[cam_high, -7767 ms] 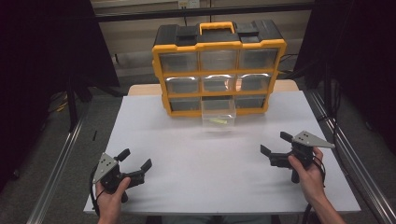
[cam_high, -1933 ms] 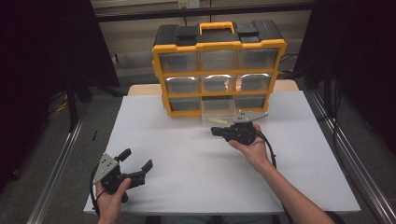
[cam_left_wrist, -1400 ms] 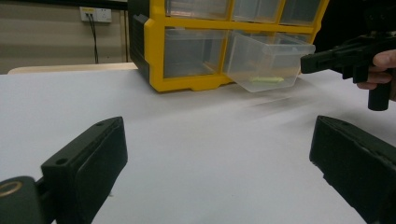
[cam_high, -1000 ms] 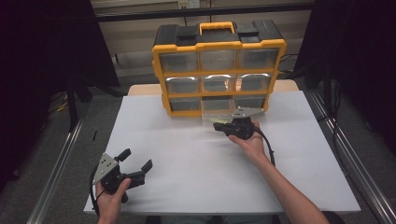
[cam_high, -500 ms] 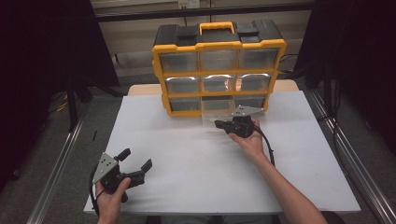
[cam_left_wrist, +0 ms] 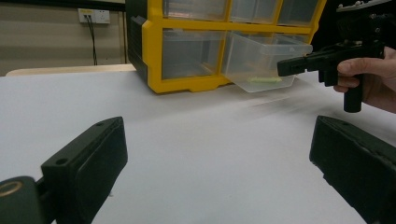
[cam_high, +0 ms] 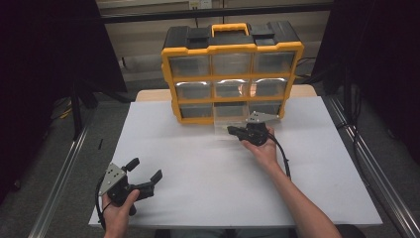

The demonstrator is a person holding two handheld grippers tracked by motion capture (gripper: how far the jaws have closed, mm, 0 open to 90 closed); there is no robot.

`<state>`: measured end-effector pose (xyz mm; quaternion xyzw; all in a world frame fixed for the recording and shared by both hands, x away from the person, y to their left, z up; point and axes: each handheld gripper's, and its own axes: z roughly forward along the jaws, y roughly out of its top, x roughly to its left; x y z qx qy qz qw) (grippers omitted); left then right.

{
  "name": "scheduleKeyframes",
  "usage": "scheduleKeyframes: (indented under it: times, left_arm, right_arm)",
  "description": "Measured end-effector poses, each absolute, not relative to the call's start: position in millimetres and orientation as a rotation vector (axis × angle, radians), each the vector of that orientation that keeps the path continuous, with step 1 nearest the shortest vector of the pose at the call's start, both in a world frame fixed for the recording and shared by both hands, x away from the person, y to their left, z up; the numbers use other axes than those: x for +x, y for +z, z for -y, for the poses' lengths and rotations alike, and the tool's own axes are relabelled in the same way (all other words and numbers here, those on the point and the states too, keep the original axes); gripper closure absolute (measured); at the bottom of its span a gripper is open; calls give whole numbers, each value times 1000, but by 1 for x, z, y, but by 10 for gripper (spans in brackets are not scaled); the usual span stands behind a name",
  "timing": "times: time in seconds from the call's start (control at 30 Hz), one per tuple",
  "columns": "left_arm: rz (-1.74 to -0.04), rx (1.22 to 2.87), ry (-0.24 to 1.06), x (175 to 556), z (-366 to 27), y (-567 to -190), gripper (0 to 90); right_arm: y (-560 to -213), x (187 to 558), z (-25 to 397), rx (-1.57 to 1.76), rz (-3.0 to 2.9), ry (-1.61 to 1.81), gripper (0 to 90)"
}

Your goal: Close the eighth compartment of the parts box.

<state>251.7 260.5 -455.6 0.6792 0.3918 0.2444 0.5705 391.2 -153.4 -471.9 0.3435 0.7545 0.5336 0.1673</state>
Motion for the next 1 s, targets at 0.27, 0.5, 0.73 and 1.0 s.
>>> scheduleKeyframes:
  times: [0.27,0.5,0.73,1.0]
  left_arm:
    - [-929,1578,570,251,-260,-455,43]
    - [-925,1573,566,251,-260,-455,43]
    - [-929,1576,567,251,-260,-455,43]
    - [-923,1589,576,252,-261,-456,43]
  right_arm:
    - [-471,394,152,977,-2148,1513,900]
    - [-468,398,152,981,-2144,1502,900]
    - [-467,401,150,977,-2144,1489,900]
    - [-465,404,153,991,-2133,1481,900]
